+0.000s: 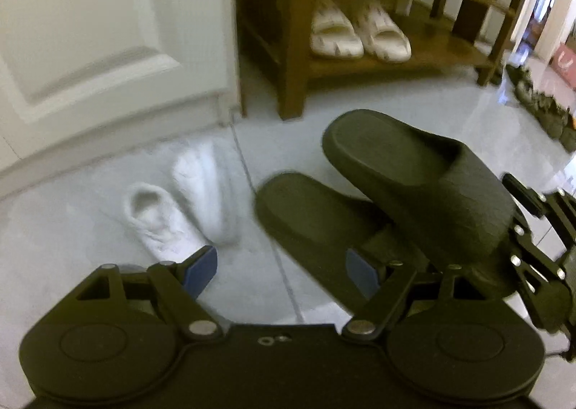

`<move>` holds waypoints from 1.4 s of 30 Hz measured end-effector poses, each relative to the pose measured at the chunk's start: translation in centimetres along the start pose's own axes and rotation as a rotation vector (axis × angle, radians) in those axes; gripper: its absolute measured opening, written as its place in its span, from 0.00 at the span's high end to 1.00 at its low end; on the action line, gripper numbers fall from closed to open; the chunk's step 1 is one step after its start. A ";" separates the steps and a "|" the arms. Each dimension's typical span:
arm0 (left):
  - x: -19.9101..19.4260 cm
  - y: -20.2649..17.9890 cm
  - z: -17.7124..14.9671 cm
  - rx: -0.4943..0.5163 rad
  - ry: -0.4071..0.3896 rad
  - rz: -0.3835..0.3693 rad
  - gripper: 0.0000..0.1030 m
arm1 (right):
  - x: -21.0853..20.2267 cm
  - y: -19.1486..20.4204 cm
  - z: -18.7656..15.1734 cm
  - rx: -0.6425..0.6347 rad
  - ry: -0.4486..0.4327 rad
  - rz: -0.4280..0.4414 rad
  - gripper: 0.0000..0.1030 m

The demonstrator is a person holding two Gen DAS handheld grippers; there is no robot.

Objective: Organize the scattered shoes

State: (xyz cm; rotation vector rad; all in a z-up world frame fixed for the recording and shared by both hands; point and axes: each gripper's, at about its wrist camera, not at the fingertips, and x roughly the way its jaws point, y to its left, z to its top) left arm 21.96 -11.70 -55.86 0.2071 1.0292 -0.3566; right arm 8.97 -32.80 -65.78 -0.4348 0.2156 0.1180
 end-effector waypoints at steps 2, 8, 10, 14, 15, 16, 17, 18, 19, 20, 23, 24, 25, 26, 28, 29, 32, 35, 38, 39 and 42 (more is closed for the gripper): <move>0.8 -2.3 -0.3 0.063 0.038 -0.024 0.23 | 1.5 -1.5 -2.0 0.097 0.071 0.020 0.81; 0.4 -4.3 -0.6 0.144 0.044 -0.033 0.23 | 1.8 -0.9 -4.9 0.150 0.144 -0.053 0.89; 0.4 -4.2 -0.4 0.147 0.044 -0.022 0.23 | 1.5 -1.0 -5.1 0.174 0.151 -0.084 0.89; 1.0 -2.8 -0.1 0.119 0.051 -0.014 0.23 | 1.7 -1.4 -4.1 0.161 0.241 -0.061 0.82; 1.0 -2.6 -0.1 0.111 0.050 -0.015 0.23 | 1.8 -1.2 -3.8 0.123 0.269 -0.060 0.73; 1.1 -2.4 0.0 0.103 0.048 -0.016 0.23 | 1.9 -0.9 -3.4 0.078 0.296 -0.066 0.58; 1.2 -2.2 0.0 0.094 0.049 -0.019 0.23 | 1.6 -0.6 -3.0 0.047 0.310 -0.092 0.36; 1.4 -1.9 -0.2 0.086 0.055 -0.025 0.23 | 1.2 -0.3 -2.7 0.026 0.316 -0.130 0.27; 1.6 -1.9 -0.2 0.082 0.063 -0.035 0.23 | 0.8 -0.2 -2.4 0.021 0.314 -0.163 0.16; 1.8 -1.8 -0.3 0.081 0.067 -0.044 0.23 | 0.2 -0.3 -2.2 0.032 0.307 -0.189 0.16; 1.9 -1.4 -0.6 0.091 0.064 -0.067 0.23 | -2.0 -1.1 -1.1 0.084 0.317 -0.225 0.16; 1.8 -1.2 -0.8 0.099 0.055 -0.074 0.23 | -2.7 -1.2 -0.8 0.090 0.316 -0.240 0.16; 1.8 -1.0 -0.9 0.103 0.050 -0.078 0.23 | -3.0 -1.3 -0.7 0.089 0.314 -0.249 0.16; 1.8 -0.8 -1.0 0.106 0.044 -0.081 0.23 | -3.2 -1.3 -0.6 0.086 0.308 -0.253 0.16; 1.9 -0.2 -1.2 0.104 0.037 -0.089 0.23 | -3.2 -1.1 -0.6 0.074 0.292 -0.265 0.16; 2.0 0.0 -1.4 0.096 0.040 -0.094 0.23 | -2.4 -1.0 -0.9 0.056 0.293 -0.278 0.16; 2.1 0.5 -1.7 0.064 0.055 -0.108 0.23 | -0.1 -0.7 -1.1 0.002 0.317 -0.284 0.17; 1.9 0.7 -2.2 0.065 0.056 -0.118 0.23 | 1.9 0.1 -0.7 -0.058 0.330 -0.250 0.17; 1.6 0.4 -2.7 0.098 0.053 -0.124 0.23 | 0.6 1.3 -1.0 -0.100 0.315 -0.254 0.16; 1.6 0.3 -2.9 0.107 0.055 -0.125 0.23 | 0.1 1.7 -1.2 -0.108 0.315 -0.258 0.16; 1.6 0.1 -3.4 0.130 0.072 -0.130 0.23 | -1.1 3.0 -2.4 -0.092 0.330 -0.255 0.16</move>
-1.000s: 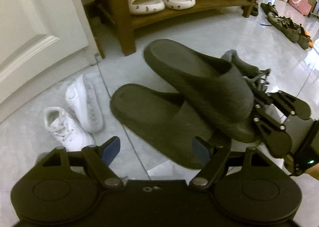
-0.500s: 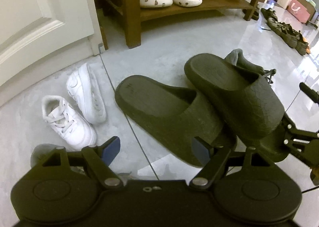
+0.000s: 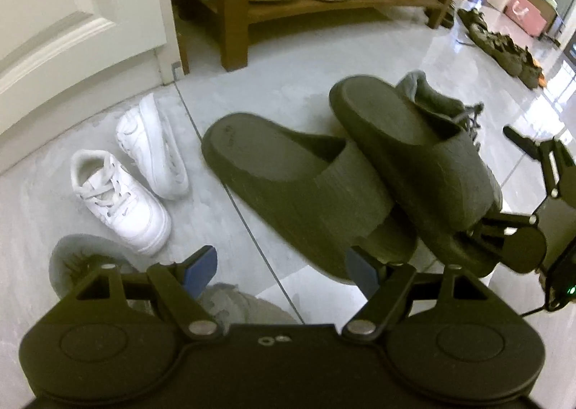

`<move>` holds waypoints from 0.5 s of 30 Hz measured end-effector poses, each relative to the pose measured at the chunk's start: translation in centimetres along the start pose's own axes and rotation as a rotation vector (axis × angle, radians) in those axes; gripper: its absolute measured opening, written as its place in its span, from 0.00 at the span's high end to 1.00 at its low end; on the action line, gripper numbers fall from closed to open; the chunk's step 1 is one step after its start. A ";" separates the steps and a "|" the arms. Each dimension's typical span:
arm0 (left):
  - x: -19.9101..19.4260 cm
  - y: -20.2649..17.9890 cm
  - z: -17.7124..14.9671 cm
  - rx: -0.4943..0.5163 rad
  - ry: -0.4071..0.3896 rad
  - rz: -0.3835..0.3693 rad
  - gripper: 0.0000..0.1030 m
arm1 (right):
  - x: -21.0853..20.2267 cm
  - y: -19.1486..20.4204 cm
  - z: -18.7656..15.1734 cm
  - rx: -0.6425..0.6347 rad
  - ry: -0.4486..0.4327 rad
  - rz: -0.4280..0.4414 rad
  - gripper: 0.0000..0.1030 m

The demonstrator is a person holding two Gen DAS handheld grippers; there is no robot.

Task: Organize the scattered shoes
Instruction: 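Lower the second slide beside the first slide with the right tool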

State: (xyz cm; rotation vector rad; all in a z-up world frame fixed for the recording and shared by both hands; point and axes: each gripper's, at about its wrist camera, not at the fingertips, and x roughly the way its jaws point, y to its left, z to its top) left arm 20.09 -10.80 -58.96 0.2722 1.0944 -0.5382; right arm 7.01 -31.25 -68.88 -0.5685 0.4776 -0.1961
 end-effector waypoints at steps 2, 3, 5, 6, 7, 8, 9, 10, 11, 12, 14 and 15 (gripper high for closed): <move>0.1 -0.1 -0.2 0.017 0.008 0.001 0.23 | -0.8 0.6 -0.9 0.036 0.004 0.019 0.17; 0.2 -0.2 -0.3 0.027 0.011 0.000 0.23 | -1.4 0.8 -1.3 0.073 0.009 0.033 0.16; 0.3 -0.3 -0.4 0.045 0.013 -0.004 0.23 | -1.9 0.8 -1.8 0.132 0.040 0.057 0.16; 0.4 -0.4 -0.4 0.053 0.013 -0.005 0.23 | -2.1 0.6 -2.0 0.169 0.070 0.076 0.16; 0.5 -0.6 -0.5 0.065 0.014 -0.011 0.23 | -2.1 0.4 -2.1 0.188 0.092 0.091 0.16; 0.6 -0.9 -0.5 0.083 0.017 -0.024 0.23 | -2.3 0.4 -2.1 0.191 0.112 0.101 0.16; 0.8 -1.3 -0.6 0.101 0.020 -0.040 0.23 | -2.6 0.5 -2.0 0.185 0.131 0.109 0.16; 1.0 -1.8 -0.7 0.123 0.023 -0.056 0.23 | -2.9 0.5 -1.8 0.178 0.149 0.117 0.16; 1.2 -2.3 -0.8 0.145 0.027 -0.072 0.23 | -3.2 0.6 -1.5 0.163 0.169 0.128 0.16; 1.3 -2.8 -0.9 0.164 0.031 -0.083 0.23 | -3.4 0.8 -1.1 0.141 0.191 0.139 0.16; 1.7 -4.7 -1.5 0.241 0.039 -0.123 0.23 | -3.8 1.1 -0.2 0.097 0.234 0.162 0.16; 1.9 -5.5 -1.8 0.277 0.038 -0.139 0.23 | -4.0 1.3 0.3 0.065 0.245 0.170 0.16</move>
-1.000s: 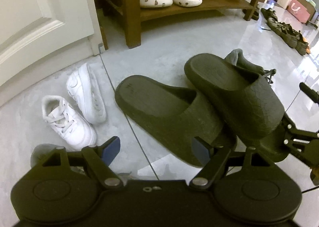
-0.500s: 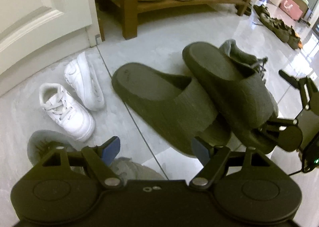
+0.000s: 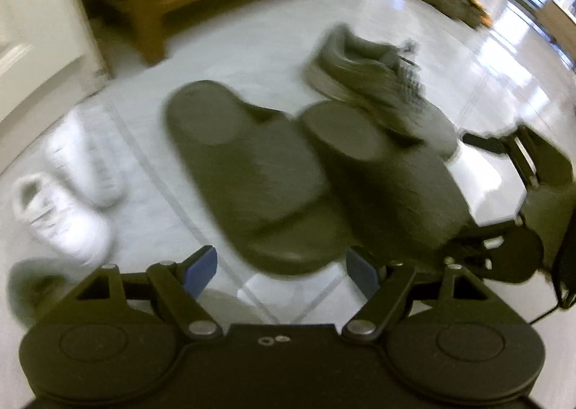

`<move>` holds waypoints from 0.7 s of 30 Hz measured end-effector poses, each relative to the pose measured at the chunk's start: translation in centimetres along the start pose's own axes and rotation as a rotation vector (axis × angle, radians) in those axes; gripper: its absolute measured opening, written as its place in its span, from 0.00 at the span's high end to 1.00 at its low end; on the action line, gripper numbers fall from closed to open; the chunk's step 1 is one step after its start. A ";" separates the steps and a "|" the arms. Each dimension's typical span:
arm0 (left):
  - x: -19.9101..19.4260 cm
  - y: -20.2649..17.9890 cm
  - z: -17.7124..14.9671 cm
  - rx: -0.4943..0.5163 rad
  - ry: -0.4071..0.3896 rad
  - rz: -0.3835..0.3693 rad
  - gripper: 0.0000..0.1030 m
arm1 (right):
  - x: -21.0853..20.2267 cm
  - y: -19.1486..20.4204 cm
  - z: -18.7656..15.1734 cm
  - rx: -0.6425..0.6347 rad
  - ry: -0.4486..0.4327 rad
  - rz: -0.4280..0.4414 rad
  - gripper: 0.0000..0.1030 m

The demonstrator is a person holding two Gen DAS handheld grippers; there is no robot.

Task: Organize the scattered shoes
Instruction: 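Lower the second slide beside the first slide with the right tool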

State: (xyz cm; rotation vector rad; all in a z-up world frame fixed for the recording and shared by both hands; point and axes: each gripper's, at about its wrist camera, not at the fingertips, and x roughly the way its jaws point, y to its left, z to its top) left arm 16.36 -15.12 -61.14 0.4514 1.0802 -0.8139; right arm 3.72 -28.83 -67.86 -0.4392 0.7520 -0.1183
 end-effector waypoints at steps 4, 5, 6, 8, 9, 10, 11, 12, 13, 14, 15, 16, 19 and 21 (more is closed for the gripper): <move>0.9 -2.4 -0.3 0.095 -0.007 -0.023 0.23 | -0.6 1.2 1.0 -0.138 0.001 -0.014 0.14; 1.2 -2.8 -0.4 0.106 -0.013 -0.026 0.23 | -0.5 1.6 0.6 -0.151 -0.011 -0.031 0.14; 1.4 -3.1 -0.4 0.114 -0.019 -0.033 0.23 | -0.4 1.6 0.4 -0.149 -0.013 -0.039 0.14; 1.9 -3.5 -0.4 0.128 -0.013 -0.046 0.23 | -0.4 1.6 -0.6 -0.100 -0.014 -0.046 0.14; 2.3 -3.8 -0.5 0.137 -0.005 -0.054 0.23 | -0.5 1.7 -1.4 -0.066 -0.021 -0.055 0.14; 2.7 -4.0 -0.6 0.147 0.001 -0.052 0.23 | -0.6 1.7 -1.7 -0.054 -0.026 -0.062 0.14; 3.2 -4.3 -0.8 0.160 0.004 -0.039 0.23 | -0.7 1.9 -2.0 -0.056 -0.032 -0.071 0.14; 3.7 -4.7 -1.0 0.174 0.005 -0.027 0.23 | -0.8 2.3 -2.5 -0.062 -0.042 -0.083 0.14; 3.9 -4.8 -1.1 0.184 0.006 -0.023 0.23 | -0.8 2.5 -2.7 -0.074 -0.046 -0.094 0.14; 4.1 -5.1 -1.2 0.201 0.005 -0.019 0.23 | -0.7 2.7 -2.9 -0.090 -0.047 -0.106 0.14; 4.4 -5.5 -1.4 0.230 0.003 -0.013 0.23 | -0.6 3.0 -3.1 -0.106 -0.047 -0.118 0.14; 4.5 -5.8 -1.6 0.247 0.001 -0.011 0.23 | -0.6 3.0 -3.2 -0.119 -0.047 -0.123 0.14; 4.5 -6.8 -2.3 0.322 -0.010 -0.041 0.23 | -0.6 2.5 -3.5 -0.111 -0.056 -0.104 0.14; 4.6 -7.5 -2.7 0.374 -0.030 -0.037 0.23 | -0.6 2.2 -3.5 -0.092 -0.056 -0.095 0.14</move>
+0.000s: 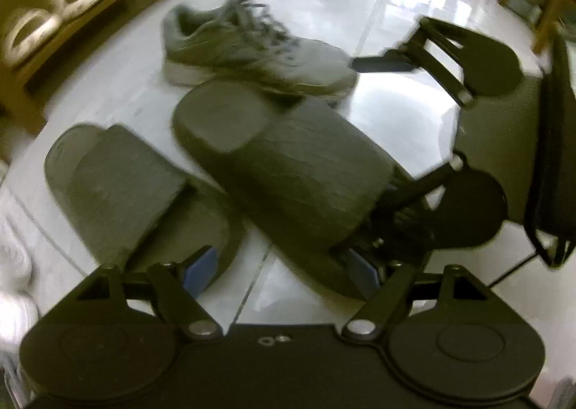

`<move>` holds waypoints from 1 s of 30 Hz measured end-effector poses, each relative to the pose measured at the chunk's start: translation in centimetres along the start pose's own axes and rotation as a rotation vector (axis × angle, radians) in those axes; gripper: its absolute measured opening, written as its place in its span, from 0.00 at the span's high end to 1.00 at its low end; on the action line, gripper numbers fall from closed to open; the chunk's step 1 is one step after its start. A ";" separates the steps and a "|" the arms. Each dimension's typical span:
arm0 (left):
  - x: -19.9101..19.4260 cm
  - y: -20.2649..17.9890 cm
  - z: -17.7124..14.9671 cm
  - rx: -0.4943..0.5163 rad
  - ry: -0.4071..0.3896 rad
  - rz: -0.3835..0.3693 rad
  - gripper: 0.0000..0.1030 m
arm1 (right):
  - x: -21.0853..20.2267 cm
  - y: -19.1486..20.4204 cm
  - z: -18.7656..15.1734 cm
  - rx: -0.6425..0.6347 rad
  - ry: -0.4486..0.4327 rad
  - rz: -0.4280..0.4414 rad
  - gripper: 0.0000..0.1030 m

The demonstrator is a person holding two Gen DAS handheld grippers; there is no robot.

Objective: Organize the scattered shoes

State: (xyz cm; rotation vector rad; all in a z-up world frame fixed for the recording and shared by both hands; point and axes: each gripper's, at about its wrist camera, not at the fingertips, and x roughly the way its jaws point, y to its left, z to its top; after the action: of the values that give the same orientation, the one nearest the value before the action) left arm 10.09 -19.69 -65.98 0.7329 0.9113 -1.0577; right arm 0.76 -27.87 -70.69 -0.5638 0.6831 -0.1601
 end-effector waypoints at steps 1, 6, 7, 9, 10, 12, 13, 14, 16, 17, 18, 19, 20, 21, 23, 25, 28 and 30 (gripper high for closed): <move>0.0 -0.2 0.0 0.015 -0.011 0.008 0.23 | 0.0 0.0 0.0 0.005 0.000 0.001 0.14; 0.2 -1.0 0.1 0.085 -0.036 0.069 0.25 | 0.0 0.4 0.2 -0.002 -0.005 0.002 0.14; 0.3 -1.1 0.1 0.101 -0.038 0.086 0.25 | -0.1 0.5 0.2 0.002 -0.004 0.001 0.14; 0.5 -1.3 0.1 0.134 -0.045 0.101 0.26 | -0.1 0.5 0.4 0.012 0.000 0.000 0.14; 0.5 -1.4 0.0 0.141 -0.050 0.103 0.26 | -0.1 0.5 0.4 0.012 0.001 0.000 0.14; 0.6 -1.4 0.0 0.142 -0.053 0.092 0.38 | -0.1 0.8 0.4 0.000 0.001 -0.007 0.14; 0.6 -1.4 0.0 0.136 -0.050 0.071 0.49 | -0.1 0.9 0.4 -0.008 0.004 -0.013 0.14; 0.7 -1.4 0.1 0.126 -0.045 0.039 0.57 | 0.0 1.0 0.5 -0.019 0.007 -0.023 0.14; 0.9 -1.4 0.4 0.103 -0.036 0.018 0.57 | 0.1 1.2 0.5 -0.047 0.021 -0.040 0.14; 1.0 -1.3 0.6 0.089 -0.031 0.006 0.57 | 0.1 1.5 0.6 -0.076 0.034 -0.059 0.14; 1.1 -1.1 0.7 0.077 -0.026 -0.003 0.57 | 0.0 1.7 0.6 -0.101 0.044 -0.076 0.14; 1.3 -0.9 0.9 0.060 -0.020 -0.012 0.57 | 0.0 1.9 0.6 -0.126 0.054 -0.093 0.14; 1.5 -0.7 1.1 0.044 -0.014 -0.020 0.58 | -0.1 2.0 0.6 -0.141 0.063 -0.104 0.14; 1.7 -0.6 1.3 0.032 -0.011 -0.024 0.58 | -0.2 2.0 0.6 -0.148 0.075 -0.111 0.14; 1.7 -0.1 1.4 0.005 -0.015 -0.041 0.58 | -0.3 1.9 0.5 -0.151 0.084 -0.120 0.14; 1.6 -0.1 1.5 -0.002 -0.017 -0.047 0.58 | -0.7 1.4 0.3 -0.143 0.090 -0.139 0.14; 1.5 -0.3 1.6 -0.018 -0.019 -0.063 0.58 | -1.2 0.3 0.0 -0.077 0.129 -0.144 0.14; 1.5 -0.1 1.7 -0.031 -0.020 -0.054 0.58 | -1.7 -0.8 -0.2 -0.006 0.172 -0.124 0.14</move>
State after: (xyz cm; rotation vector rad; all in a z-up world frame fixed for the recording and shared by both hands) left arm 10.78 -21.75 -66.63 0.6746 0.9330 -1.0942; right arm -0.65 -28.09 -69.42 -0.6028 0.8155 -0.3255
